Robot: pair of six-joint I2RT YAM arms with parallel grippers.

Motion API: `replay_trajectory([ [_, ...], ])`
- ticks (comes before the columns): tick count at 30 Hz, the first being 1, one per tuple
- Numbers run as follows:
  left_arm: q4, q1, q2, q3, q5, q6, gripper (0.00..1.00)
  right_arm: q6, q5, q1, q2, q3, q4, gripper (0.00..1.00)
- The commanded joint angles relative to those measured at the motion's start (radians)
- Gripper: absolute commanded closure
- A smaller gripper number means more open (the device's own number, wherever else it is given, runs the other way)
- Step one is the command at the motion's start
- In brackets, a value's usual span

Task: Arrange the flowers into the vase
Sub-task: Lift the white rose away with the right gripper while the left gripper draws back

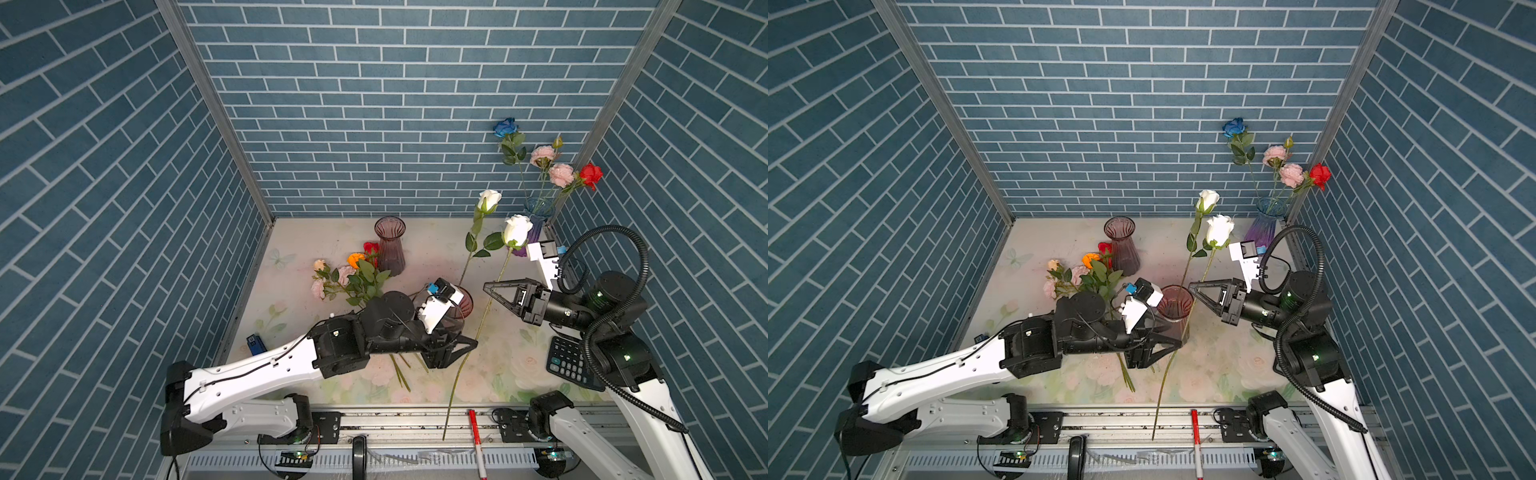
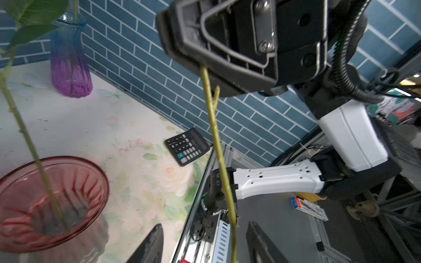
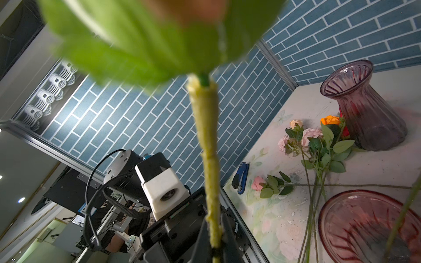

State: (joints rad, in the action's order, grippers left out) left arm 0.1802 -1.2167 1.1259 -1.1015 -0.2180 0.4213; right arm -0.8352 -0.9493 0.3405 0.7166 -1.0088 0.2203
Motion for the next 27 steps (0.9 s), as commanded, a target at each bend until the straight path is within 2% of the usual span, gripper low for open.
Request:
replay_trajectory([
  [1,0.057,0.020,-0.090,0.090,0.159,0.039,0.33,0.111,0.037,0.005,0.056,-0.142,0.083,1.00],
  [4,0.113,0.024,-0.199,0.207,0.323,0.107,0.32,0.277,0.142,0.005,0.137,-0.339,0.256,1.00],
  [7,0.155,0.025,-0.336,0.353,0.464,0.190,0.32,0.408,0.305,0.005,0.207,-0.495,0.309,1.00],
  [10,0.148,0.026,-0.497,0.516,0.556,0.252,0.32,0.463,0.436,0.005,0.223,-0.509,0.154,1.00],
  [12,0.138,0.026,-0.612,0.611,0.593,0.269,0.33,0.464,0.513,0.004,0.219,-0.478,0.029,1.00],
  [14,0.130,0.025,-0.702,0.681,0.607,0.274,0.33,0.480,0.571,0.005,0.237,-0.484,-0.016,1.00],
  [15,0.123,0.025,-0.742,0.709,0.608,0.279,0.31,0.493,0.585,0.005,0.256,-0.497,-0.016,1.00],
  [16,0.111,0.025,-0.779,0.731,0.600,0.277,0.25,0.500,0.589,0.005,0.274,-0.511,-0.012,1.00],
  [18,0.111,0.025,-0.827,0.752,0.597,0.269,0.01,0.502,0.587,0.005,0.305,-0.526,-0.010,1.00],
  [27,0.152,0.026,-0.955,0.819,0.654,0.321,0.00,0.531,0.546,0.005,0.334,-0.476,-0.011,1.00],
])
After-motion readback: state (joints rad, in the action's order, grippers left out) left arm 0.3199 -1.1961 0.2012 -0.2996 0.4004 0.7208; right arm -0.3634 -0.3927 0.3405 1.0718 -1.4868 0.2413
